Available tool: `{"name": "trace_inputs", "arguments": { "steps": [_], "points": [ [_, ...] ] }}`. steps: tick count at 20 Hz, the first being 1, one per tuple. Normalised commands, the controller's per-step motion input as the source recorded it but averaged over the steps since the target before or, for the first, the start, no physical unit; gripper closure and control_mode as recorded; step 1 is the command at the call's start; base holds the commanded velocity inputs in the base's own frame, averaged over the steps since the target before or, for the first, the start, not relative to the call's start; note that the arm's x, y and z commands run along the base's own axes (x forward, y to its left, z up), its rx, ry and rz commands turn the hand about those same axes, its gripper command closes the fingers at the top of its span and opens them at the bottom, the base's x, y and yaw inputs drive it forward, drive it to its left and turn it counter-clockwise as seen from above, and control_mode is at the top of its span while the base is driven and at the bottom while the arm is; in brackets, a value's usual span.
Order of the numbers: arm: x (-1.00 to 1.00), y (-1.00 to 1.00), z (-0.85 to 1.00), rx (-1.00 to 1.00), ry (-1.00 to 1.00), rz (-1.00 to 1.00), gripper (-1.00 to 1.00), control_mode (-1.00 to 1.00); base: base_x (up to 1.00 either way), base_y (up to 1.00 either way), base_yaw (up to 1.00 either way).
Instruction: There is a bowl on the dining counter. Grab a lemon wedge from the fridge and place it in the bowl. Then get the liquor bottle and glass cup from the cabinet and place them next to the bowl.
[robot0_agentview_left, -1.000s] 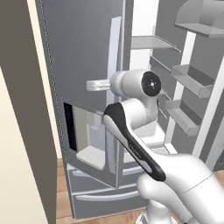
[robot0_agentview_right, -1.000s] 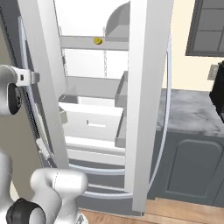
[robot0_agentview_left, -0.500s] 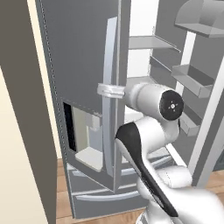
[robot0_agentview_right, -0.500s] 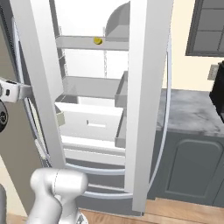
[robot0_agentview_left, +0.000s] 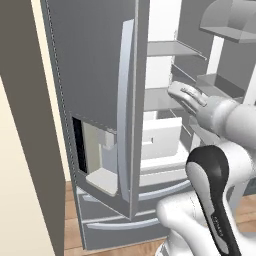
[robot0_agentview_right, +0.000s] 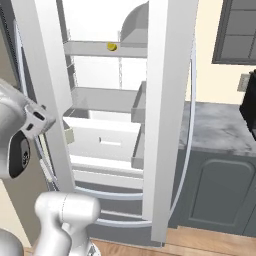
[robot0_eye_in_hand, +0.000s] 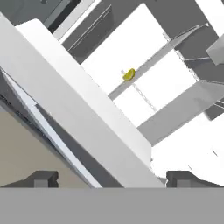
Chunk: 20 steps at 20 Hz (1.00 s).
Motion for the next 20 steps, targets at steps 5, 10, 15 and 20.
{"name": "trace_inputs", "arguments": {
  "steps": [5, 10, 15, 20],
  "points": [
    [0.54, -0.56, 0.04, 0.45, 0.21, 0.00, -1.00, -1.00, 0.00, 0.00, 0.00],
    [0.80, -0.11, 0.00, 0.36, 0.18, 0.00, -1.00, -1.00, 0.00, 0.00, 0.00],
    [0.80, 0.09, 0.00, 0.22, 0.25, 0.06, -1.00, -1.00, 0.00, 0.00, 0.00],
    [0.64, 0.28, -0.10, 0.13, 0.21, 0.17, -1.00, -1.00, 0.00, 0.00, 0.00]
  ]
}}
